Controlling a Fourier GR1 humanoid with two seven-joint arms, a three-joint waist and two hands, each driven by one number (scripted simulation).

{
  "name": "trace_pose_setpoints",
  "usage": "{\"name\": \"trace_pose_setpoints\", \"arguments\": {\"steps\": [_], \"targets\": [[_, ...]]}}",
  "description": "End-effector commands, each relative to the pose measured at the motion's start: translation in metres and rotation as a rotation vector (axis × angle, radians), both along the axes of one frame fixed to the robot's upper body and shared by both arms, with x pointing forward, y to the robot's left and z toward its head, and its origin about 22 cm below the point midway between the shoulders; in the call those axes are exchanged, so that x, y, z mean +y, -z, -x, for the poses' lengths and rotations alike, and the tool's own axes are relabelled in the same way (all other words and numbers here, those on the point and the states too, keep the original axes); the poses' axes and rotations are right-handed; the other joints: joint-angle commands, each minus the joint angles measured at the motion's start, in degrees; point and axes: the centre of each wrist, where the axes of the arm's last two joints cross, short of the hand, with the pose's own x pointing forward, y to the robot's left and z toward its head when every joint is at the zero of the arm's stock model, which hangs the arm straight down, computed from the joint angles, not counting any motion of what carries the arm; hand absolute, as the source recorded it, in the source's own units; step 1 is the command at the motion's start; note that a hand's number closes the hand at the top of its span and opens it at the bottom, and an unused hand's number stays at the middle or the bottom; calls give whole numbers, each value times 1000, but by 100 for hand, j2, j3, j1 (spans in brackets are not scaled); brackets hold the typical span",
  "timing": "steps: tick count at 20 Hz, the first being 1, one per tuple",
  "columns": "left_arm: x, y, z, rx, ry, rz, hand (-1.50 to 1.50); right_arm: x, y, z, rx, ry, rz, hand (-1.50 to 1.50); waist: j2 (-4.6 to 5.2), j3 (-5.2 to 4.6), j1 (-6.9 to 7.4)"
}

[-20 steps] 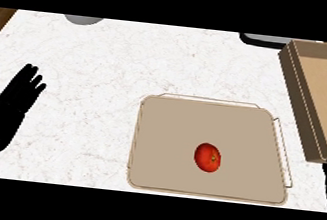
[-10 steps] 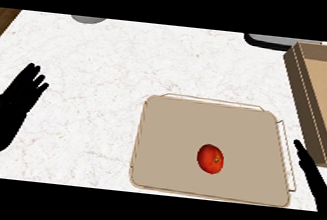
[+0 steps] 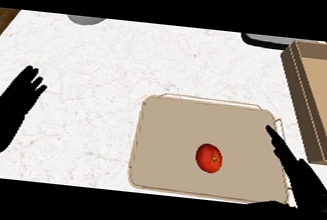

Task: Pick the tomato from the tray and place it in the cardboard box

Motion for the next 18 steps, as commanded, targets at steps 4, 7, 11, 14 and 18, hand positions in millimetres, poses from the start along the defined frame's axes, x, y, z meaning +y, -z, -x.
{"name": "trace_pose_setpoints", "arguments": {"steps": [4,7,11,14,18], "targets": [[-16,11,5,15,-13,8,0,17,7,-7,71,-20,18,-150,-6,5,-26],[6,8,-16,6,-10,9,0,25,38,-9,71,-54,12,-150,-1,5,-44],[4,5,-1,8,-8,13,0,13,34,0,35,-28,-1,-150,-7,6,-44],[1,8,1,6,-13,1,0,19,31,-8,8,-30,5,-150,-6,5,-38],[8,1,7,15,4,2,0,22,26,-28,-15,-43,33,-150,-6,5,-18]]}}
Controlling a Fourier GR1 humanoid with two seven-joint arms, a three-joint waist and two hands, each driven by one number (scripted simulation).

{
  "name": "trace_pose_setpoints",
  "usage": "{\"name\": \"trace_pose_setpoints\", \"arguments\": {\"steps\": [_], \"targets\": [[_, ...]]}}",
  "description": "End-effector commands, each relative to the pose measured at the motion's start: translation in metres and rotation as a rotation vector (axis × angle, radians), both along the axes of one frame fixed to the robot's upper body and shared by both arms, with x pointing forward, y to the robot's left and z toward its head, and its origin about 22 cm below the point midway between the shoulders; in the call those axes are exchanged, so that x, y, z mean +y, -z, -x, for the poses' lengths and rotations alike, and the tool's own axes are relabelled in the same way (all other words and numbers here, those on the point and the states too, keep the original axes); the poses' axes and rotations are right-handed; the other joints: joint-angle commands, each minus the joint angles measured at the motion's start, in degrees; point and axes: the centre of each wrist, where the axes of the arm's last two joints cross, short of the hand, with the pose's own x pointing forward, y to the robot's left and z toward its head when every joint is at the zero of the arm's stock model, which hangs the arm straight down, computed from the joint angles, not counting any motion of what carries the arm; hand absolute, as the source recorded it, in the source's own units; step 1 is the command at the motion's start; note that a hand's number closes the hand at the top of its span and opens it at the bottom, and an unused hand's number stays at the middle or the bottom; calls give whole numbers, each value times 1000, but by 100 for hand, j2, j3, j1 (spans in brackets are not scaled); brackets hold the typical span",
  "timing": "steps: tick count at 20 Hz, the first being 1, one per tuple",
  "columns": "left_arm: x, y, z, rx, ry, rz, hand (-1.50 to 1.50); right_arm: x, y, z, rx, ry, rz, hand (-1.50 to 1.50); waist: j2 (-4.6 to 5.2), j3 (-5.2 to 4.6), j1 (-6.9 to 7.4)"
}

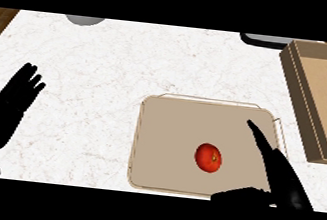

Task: Pick the tomato from the tray and place it in the cardboard box

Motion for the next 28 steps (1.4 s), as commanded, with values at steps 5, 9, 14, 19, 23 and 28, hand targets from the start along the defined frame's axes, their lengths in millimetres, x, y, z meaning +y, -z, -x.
{"name": "trace_pose_setpoints", "arguments": {"steps": [5,9,14,19,23,28], "targets": [[-10,0,-7,-3,5,-6,0,7,-8,-22,48,-13,51,-150,4,-1,6],[-11,-5,5,8,13,7,0,18,0,2,56,-22,65,-150,-3,0,-6],[3,3,6,-4,-1,10,0,15,11,-16,102,-24,65,-150,1,0,-1],[8,1,4,0,0,5,0,40,16,-12,130,-29,106,-150,0,-1,-1],[-9,-4,5,-8,1,4,0,29,13,-43,130,-10,101,-150,2,0,12],[-17,-4,-4,-10,1,-3,0,34,50,-33,158,-39,87,-150,3,1,3]]}}
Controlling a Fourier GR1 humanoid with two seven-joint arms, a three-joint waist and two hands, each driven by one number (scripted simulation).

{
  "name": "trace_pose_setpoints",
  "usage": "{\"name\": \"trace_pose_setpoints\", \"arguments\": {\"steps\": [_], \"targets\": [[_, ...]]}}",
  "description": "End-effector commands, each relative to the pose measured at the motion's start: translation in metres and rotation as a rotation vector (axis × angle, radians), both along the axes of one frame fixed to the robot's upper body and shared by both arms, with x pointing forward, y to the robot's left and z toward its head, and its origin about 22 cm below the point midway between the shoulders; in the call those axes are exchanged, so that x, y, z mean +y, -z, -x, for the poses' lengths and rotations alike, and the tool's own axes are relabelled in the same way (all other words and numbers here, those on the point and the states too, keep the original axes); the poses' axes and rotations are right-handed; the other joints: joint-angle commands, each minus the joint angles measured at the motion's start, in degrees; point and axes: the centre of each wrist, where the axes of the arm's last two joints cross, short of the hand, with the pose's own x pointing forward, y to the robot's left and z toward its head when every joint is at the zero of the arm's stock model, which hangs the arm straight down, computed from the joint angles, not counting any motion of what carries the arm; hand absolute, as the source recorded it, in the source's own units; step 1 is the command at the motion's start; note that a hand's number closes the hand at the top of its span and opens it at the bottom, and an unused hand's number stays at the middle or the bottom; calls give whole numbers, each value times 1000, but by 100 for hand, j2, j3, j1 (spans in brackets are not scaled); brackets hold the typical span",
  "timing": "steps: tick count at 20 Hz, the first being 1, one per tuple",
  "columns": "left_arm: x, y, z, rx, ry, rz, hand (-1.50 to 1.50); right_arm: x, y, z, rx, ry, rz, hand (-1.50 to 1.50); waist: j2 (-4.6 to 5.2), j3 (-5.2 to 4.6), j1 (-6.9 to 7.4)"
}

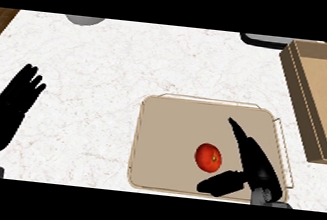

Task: Pick the tomato from the tray and place it in the cardboard box

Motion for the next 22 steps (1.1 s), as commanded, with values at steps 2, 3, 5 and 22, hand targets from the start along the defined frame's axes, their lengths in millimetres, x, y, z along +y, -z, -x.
{"name": "trace_pose_setpoints", "arguments": {"steps": [2,3,5,22], "targets": [[1,-4,-2,-18,2,11,0,6,-7,-4,32,-26,12,-150,0,0,0],[4,16,2,17,10,-12,0,2,13,2,53,-44,19,-150,2,0,-4],[14,-8,4,2,3,4,0,3,20,-8,44,-25,3,-150,0,1,6],[1,5,3,5,3,6,0,-2,47,-7,-53,-30,24,150,0,1,-1]]}}
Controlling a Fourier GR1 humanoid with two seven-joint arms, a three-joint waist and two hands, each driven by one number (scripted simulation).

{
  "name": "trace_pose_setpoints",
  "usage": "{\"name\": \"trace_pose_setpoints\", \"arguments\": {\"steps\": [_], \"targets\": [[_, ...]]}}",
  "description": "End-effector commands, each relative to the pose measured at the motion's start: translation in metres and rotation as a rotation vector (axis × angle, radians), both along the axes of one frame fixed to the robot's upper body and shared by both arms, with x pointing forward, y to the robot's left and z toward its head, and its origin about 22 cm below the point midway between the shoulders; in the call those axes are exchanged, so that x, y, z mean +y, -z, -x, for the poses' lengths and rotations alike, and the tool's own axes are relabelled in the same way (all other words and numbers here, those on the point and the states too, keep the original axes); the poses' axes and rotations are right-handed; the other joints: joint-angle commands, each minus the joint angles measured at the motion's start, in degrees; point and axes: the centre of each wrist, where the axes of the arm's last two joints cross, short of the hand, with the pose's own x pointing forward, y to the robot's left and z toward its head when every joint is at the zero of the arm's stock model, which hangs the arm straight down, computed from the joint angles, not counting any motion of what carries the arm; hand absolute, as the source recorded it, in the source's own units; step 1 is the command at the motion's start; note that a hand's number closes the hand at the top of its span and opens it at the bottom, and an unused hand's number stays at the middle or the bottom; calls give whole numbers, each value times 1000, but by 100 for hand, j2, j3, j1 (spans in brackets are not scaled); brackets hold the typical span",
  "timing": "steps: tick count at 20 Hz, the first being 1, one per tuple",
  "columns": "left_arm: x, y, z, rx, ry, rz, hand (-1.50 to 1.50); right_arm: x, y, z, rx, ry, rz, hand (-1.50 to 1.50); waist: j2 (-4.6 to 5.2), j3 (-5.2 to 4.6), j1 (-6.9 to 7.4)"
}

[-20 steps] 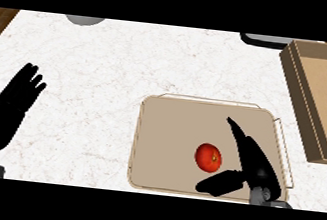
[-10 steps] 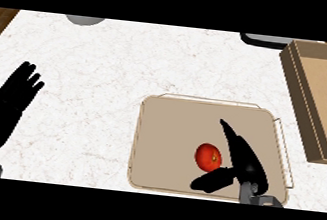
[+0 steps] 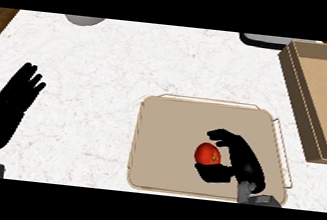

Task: Pick the tomato from the tray and place it in the cardboard box

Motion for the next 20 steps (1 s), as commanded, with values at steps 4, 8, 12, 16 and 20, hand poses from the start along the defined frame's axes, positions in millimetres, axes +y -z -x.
{"name": "trace_pose_setpoints", "arguments": {"steps": [4,8,12,16,20], "targets": [[-12,-6,5,14,-12,14,0,11,19,1,-72,-36,11,150,23,25,15],[-7,14,0,2,7,-18,0,-13,13,-20,-86,-35,12,150,26,24,14],[12,10,-9,-4,1,1,0,-11,-3,-46,-71,11,96,150,40,22,29],[-13,-9,-12,-33,41,-10,0,-78,-35,-109,-30,144,381,150,142,26,312],[-17,-13,-17,-28,83,-26,0,-93,-71,-153,-56,226,559,150,169,31,450]]}}
